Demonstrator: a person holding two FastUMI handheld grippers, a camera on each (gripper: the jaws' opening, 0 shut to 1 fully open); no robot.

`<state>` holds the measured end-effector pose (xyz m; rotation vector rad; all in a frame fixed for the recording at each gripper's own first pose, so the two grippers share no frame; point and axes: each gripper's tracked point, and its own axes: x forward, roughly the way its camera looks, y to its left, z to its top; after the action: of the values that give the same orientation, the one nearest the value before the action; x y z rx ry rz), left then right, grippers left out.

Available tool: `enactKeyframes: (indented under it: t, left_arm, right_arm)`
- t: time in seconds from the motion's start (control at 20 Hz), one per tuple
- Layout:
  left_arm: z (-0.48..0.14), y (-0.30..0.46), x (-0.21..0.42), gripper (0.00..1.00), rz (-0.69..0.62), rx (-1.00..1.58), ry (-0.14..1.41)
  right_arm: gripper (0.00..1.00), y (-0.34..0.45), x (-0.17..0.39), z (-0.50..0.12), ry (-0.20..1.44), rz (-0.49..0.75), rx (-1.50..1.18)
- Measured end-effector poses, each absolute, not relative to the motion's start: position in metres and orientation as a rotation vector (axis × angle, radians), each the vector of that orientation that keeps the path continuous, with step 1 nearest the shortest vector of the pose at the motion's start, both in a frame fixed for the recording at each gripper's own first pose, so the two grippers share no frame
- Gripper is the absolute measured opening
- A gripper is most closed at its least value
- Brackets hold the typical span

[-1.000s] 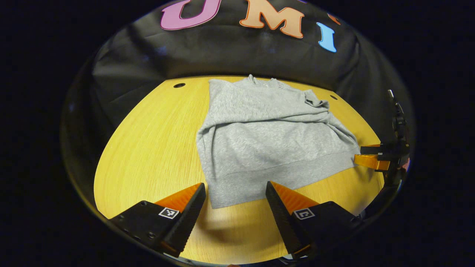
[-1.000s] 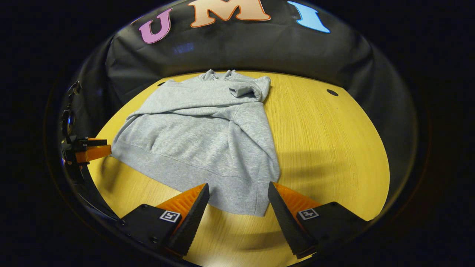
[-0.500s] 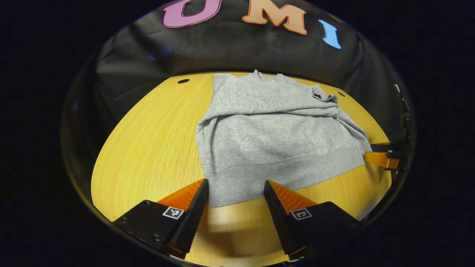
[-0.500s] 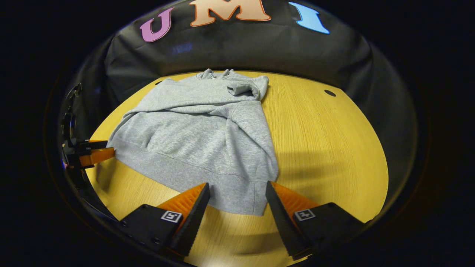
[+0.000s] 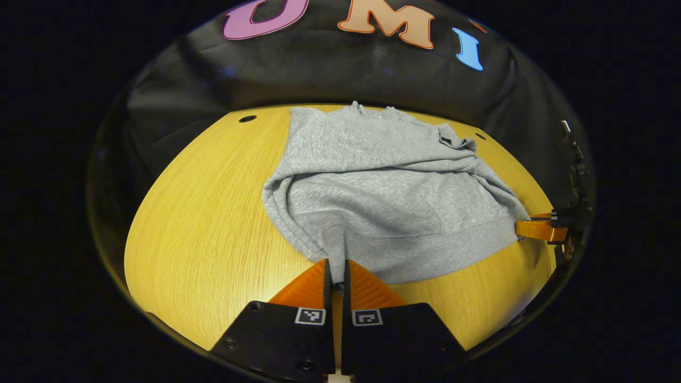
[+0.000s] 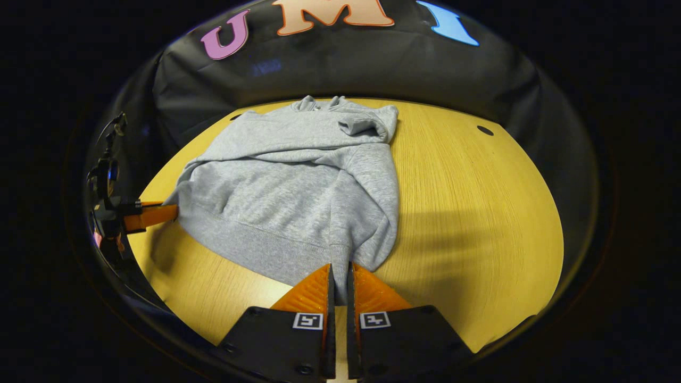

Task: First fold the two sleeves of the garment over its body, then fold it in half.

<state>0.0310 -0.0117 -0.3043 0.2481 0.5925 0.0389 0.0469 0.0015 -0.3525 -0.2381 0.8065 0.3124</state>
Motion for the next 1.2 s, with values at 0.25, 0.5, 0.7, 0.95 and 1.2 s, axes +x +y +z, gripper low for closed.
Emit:
enactKeyframes:
  t: [0.25,0.5,0.7,0.95,1.2]
  left_arm:
    - [-0.303,-0.013,0.032,0.00,0.045,0.188,0.616]
    - [-0.284,-0.021,0.036,0.00,0.032,0.135,0.586]
    - [-0.257,-0.031,0.044,0.00,0.010,0.085,0.532]
    - [-0.222,-0.040,0.063,0.00,-0.007,0.053,0.449]
    - [-0.189,-0.050,0.096,0.00,-0.029,0.015,0.386]
  right_arm:
    - [0.11,0.002,0.047,-0.351,0.823,0.288,-0.212]
    - [0.07,0.010,0.050,-0.331,0.801,0.294,-0.141]
    - [0.03,0.014,0.060,-0.321,0.786,0.297,-0.087]
    - [0.03,0.025,0.082,-0.291,0.716,0.303,-0.056]
    - [0.03,0.032,0.120,-0.254,0.635,0.307,-0.038]
